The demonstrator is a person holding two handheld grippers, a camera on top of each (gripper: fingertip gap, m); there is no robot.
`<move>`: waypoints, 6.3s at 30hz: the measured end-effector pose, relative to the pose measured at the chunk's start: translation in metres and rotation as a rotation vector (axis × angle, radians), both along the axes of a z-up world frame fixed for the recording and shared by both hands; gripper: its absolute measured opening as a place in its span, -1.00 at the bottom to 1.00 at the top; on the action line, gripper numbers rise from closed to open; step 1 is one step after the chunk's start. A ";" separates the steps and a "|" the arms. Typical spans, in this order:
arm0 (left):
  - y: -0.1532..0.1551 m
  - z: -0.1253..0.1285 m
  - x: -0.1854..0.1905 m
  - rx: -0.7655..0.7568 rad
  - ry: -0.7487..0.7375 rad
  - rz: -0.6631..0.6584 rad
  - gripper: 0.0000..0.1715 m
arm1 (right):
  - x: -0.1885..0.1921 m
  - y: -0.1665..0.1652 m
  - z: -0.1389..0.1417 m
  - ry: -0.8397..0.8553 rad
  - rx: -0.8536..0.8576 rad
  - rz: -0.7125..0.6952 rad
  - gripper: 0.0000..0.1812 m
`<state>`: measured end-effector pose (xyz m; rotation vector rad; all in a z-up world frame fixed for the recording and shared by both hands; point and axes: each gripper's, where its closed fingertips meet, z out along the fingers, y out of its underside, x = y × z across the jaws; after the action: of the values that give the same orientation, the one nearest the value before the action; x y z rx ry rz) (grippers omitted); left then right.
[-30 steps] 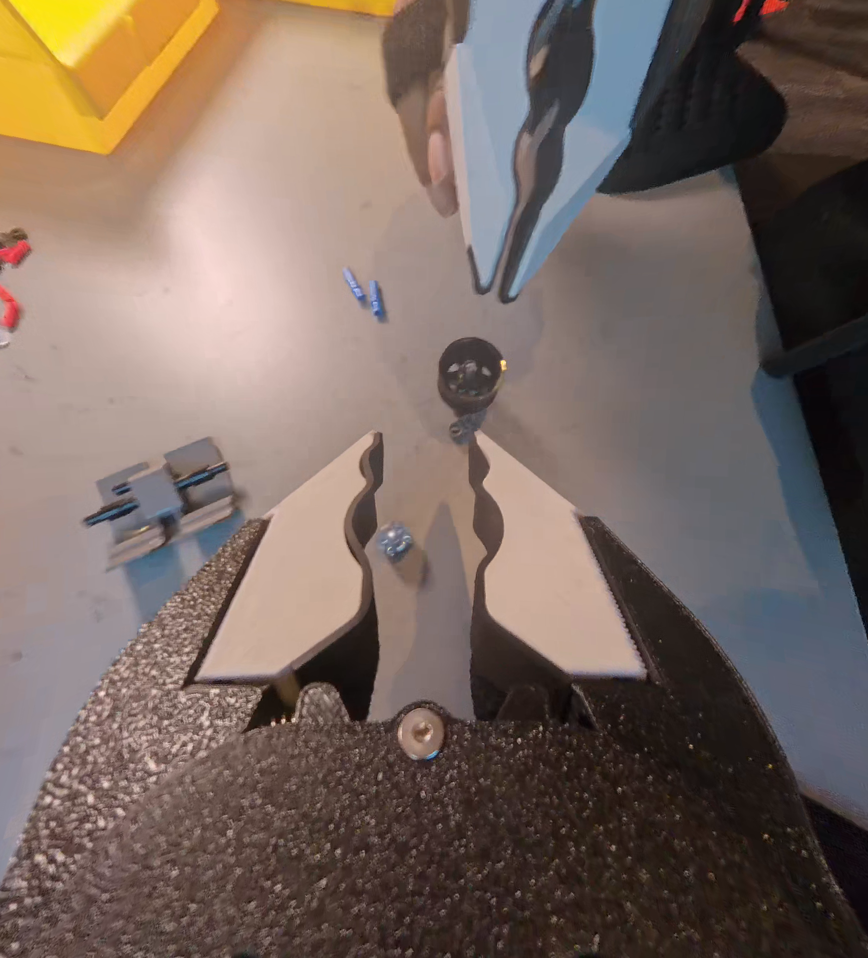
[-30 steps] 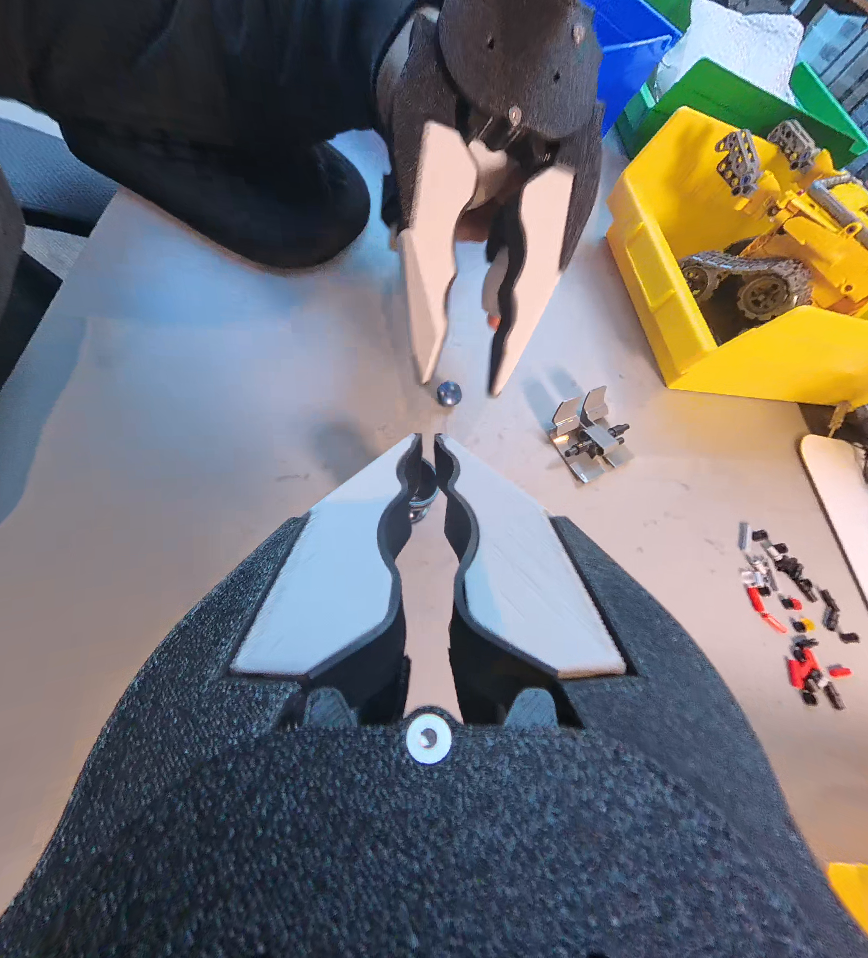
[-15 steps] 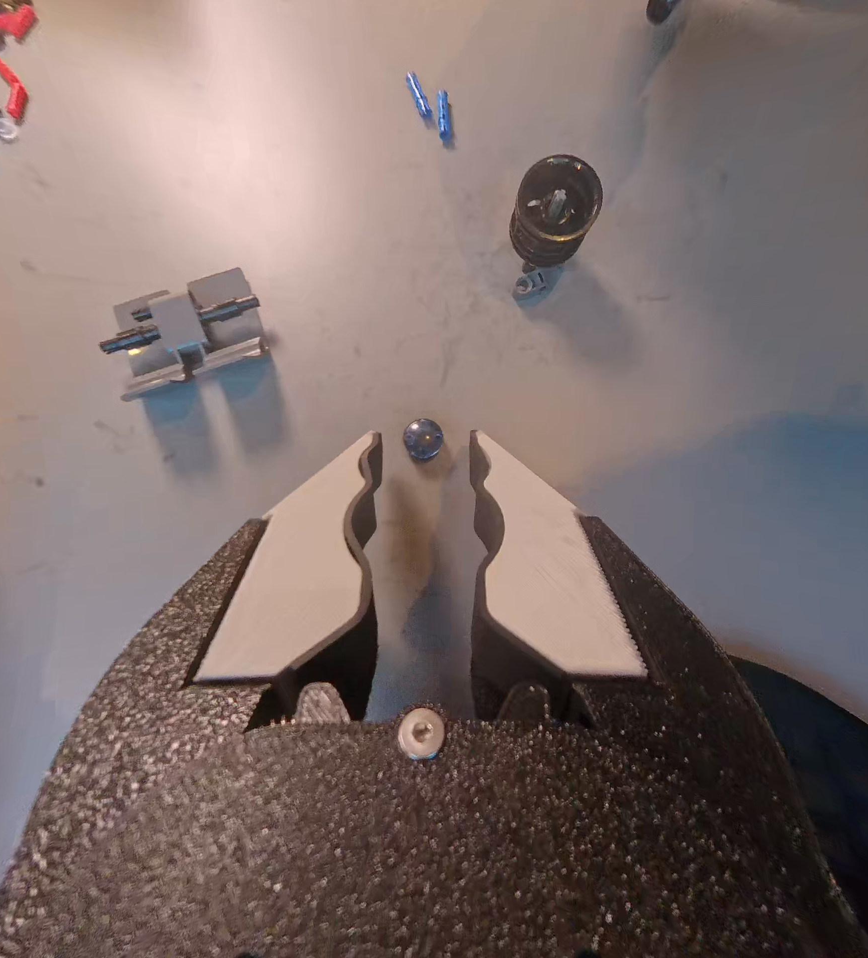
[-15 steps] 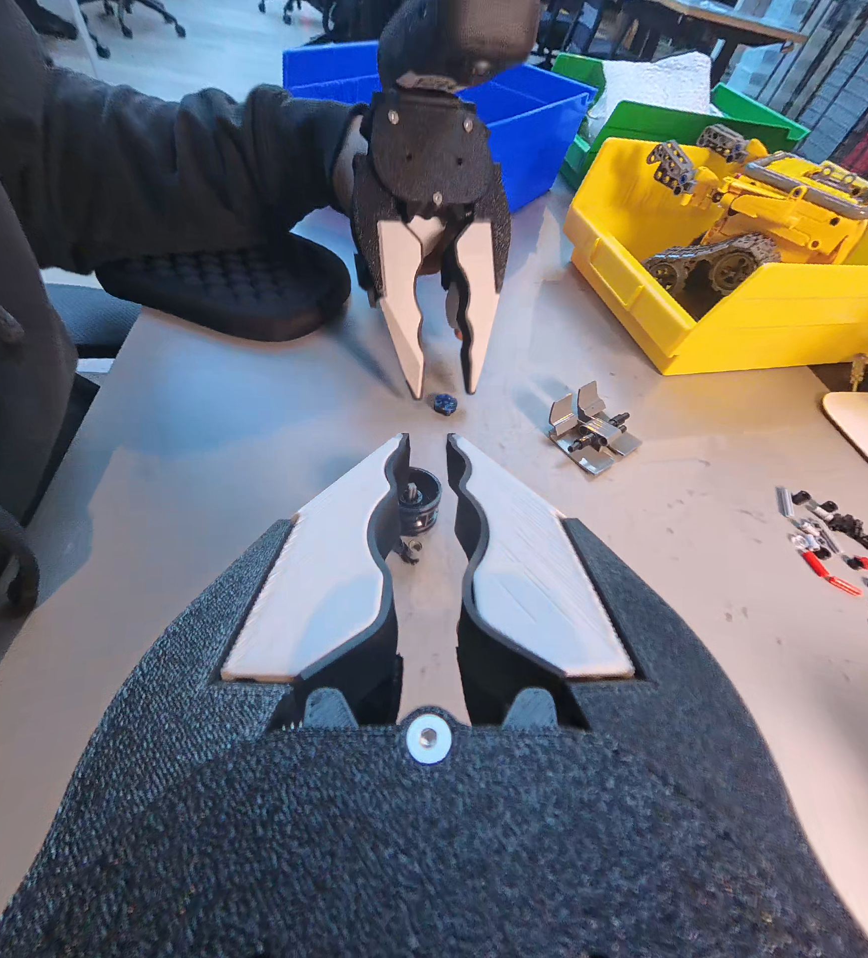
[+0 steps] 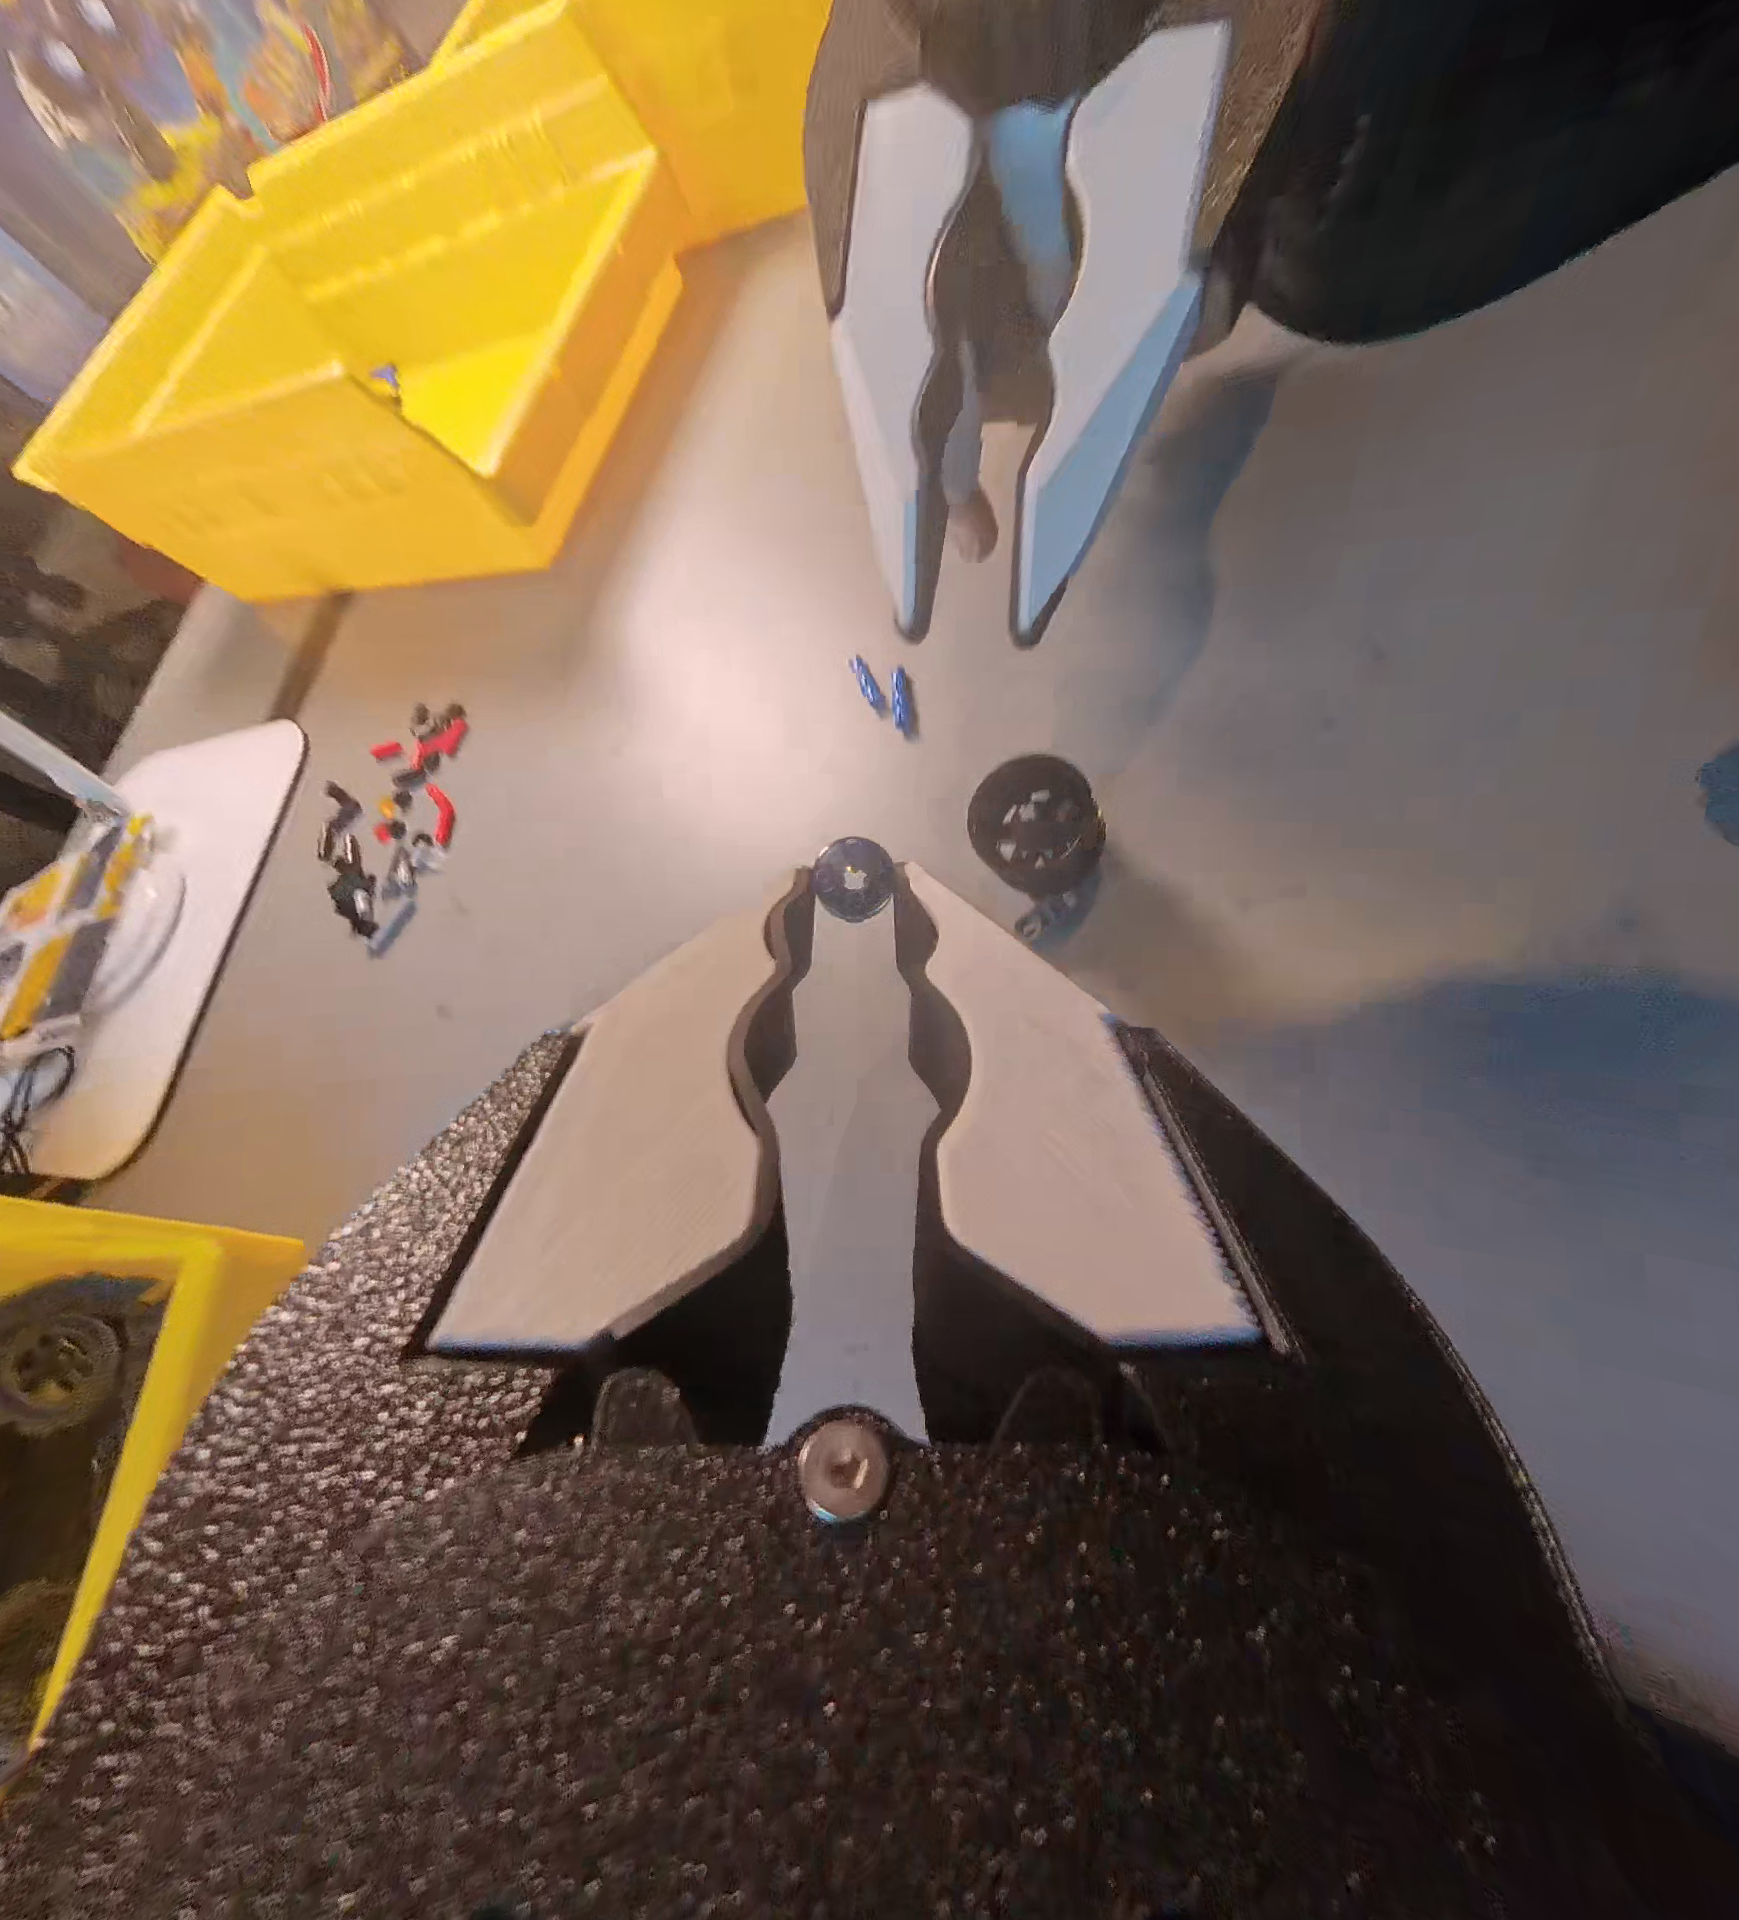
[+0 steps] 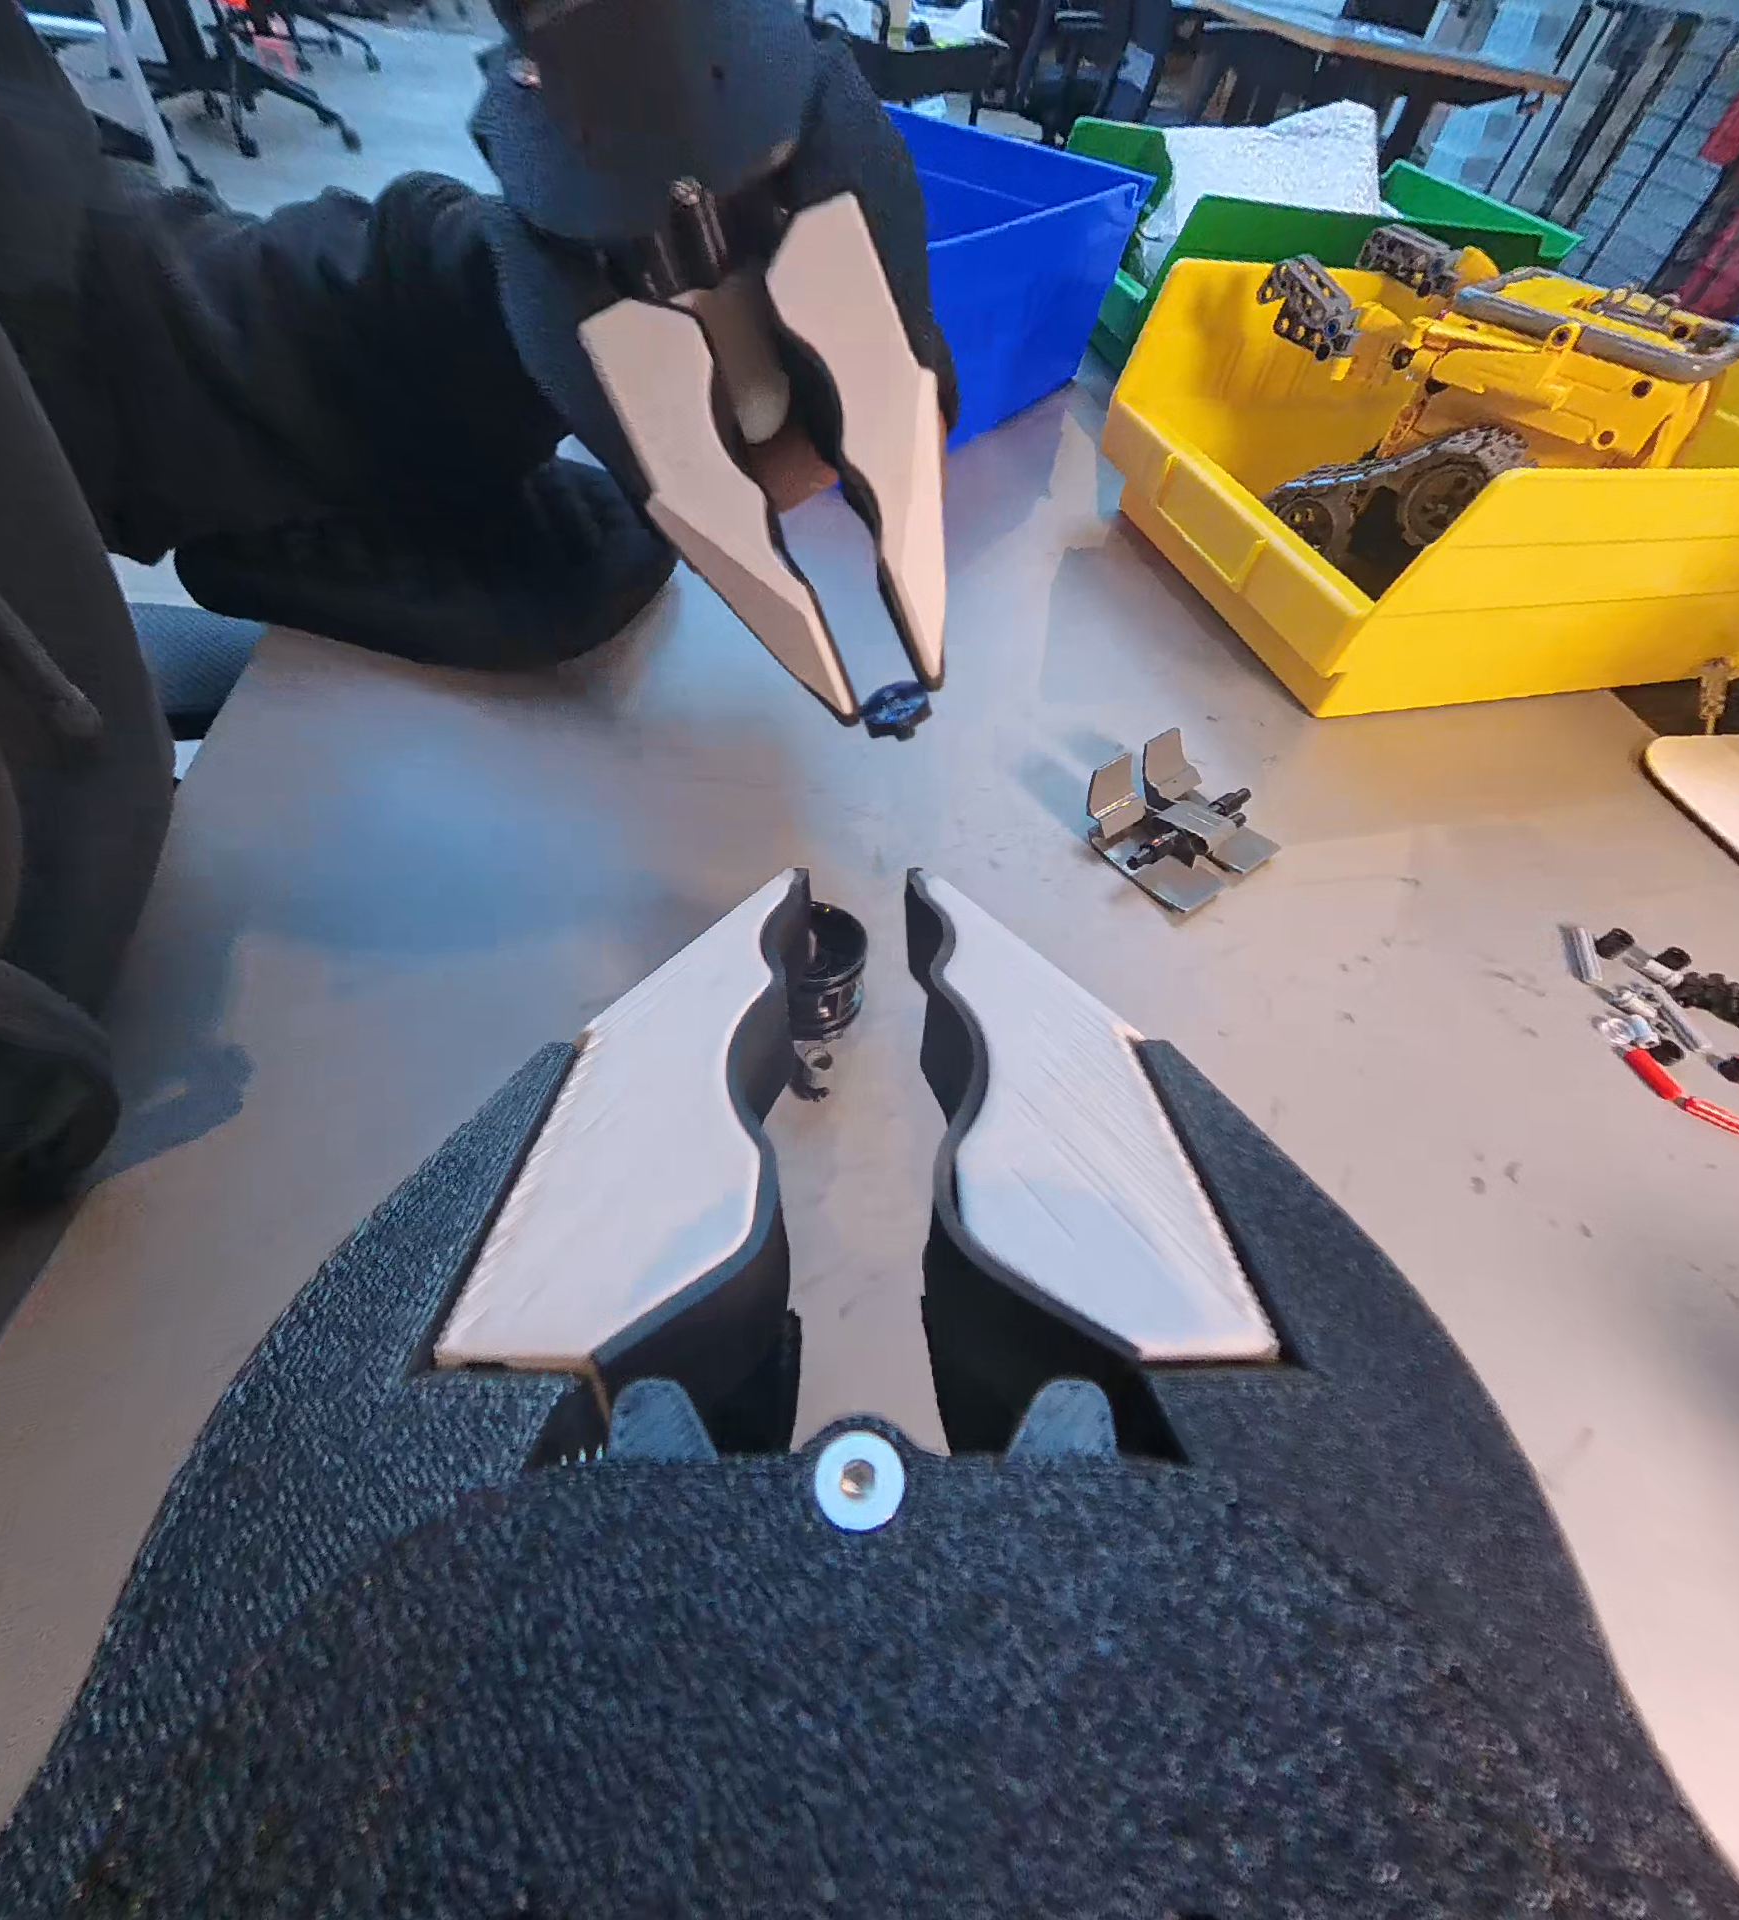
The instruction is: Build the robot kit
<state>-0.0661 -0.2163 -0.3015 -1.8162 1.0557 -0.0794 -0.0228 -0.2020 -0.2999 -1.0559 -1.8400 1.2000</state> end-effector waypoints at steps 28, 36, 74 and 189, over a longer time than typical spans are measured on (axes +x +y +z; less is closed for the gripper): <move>0.000 -0.028 0.037 -0.193 -0.221 0.084 -0.84 | -0.015 -0.014 -0.060 -0.238 0.190 0.059 -0.62; 0.001 -0.031 0.037 -0.225 -0.249 0.087 -0.84 | -0.015 -0.015 -0.061 -0.238 0.198 0.072 -0.63; 0.002 -0.041 0.039 -0.630 0.073 -0.039 -0.85 | -0.015 -0.015 -0.064 -0.267 0.174 0.091 -0.65; 0.051 -0.048 0.026 0.100 0.105 -0.057 -0.64 | -0.004 0.043 -0.046 -0.074 0.530 -0.062 -0.82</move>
<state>-0.0398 -0.1652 -0.3495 -1.7157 1.1648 0.0345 -0.0273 -0.1591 -0.3462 -0.8500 -2.0091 0.5852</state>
